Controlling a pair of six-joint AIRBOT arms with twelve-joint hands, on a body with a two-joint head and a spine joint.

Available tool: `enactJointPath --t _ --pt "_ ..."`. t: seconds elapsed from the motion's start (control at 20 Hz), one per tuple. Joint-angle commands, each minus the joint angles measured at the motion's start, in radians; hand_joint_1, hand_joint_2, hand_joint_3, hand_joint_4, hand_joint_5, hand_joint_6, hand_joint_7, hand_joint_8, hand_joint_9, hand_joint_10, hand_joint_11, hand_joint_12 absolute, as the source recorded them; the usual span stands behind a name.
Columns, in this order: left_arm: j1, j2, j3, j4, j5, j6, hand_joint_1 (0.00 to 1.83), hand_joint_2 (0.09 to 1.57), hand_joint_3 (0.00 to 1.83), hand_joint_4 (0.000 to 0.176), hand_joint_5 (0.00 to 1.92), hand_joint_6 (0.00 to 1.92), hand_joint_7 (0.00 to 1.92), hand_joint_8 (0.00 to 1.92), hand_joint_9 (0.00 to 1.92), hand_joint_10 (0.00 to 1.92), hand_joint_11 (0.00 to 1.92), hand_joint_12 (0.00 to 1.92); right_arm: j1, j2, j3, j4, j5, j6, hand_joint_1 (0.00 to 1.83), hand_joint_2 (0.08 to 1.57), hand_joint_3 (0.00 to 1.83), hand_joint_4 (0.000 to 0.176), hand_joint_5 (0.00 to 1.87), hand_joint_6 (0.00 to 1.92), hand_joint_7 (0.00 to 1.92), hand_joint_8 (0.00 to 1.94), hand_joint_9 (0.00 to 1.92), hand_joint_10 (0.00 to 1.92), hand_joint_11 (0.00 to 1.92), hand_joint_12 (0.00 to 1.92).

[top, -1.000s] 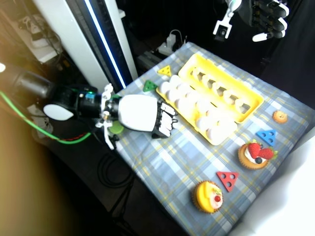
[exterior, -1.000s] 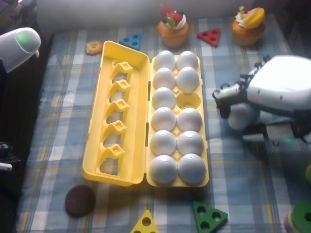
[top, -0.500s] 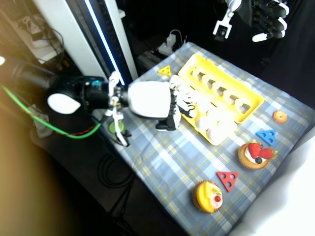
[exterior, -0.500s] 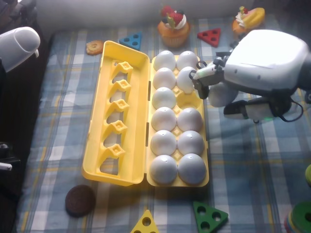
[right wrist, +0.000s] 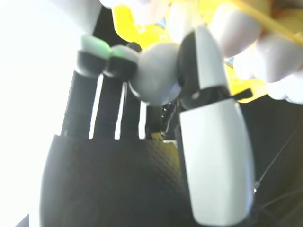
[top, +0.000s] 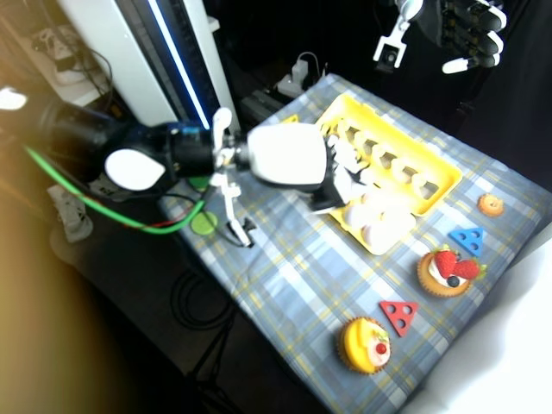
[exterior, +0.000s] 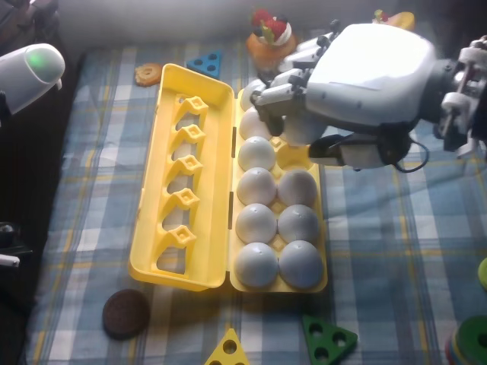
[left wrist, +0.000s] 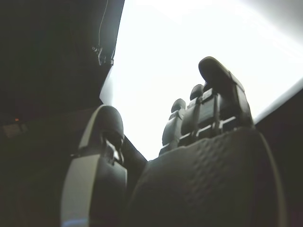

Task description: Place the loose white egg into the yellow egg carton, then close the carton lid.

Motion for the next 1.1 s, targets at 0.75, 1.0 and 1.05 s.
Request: enactJointPath --t 0.75,1.0,1.05 --pt "-0.005 -0.004 0.001 -0.014 -0.139 -0.007 0.46 1.24 0.0 0.112 0.0 0.0 0.0 0.0 0.0 0.0 0.0 1.92 0.019 0.134 -0.071 0.031 0.116 -0.002 0.42 1.33 0.04 0.0 0.0 0.0 0.0 0.0 0.03 0.01 0.0 0.9" --pt "0.0 0.005 -0.001 -0.01 -0.125 -0.031 0.44 1.27 0.01 0.088 0.0 0.0 0.0 0.0 0.0 0.0 0.0 1.81 -0.011 0.294 -0.189 0.149 0.156 -0.195 0.33 1.24 0.01 0.035 0.0 0.0 0.0 0.0 0.01 0.01 0.0 0.84" --pt "0.0 0.006 0.002 -0.004 -0.117 -0.041 0.44 1.28 0.0 0.085 0.0 0.0 0.0 0.0 0.0 0.0 0.0 1.69 -0.025 0.325 -0.208 0.159 0.164 -0.209 0.35 1.25 0.01 0.035 0.0 0.0 0.0 0.0 0.01 0.01 0.0 0.82"
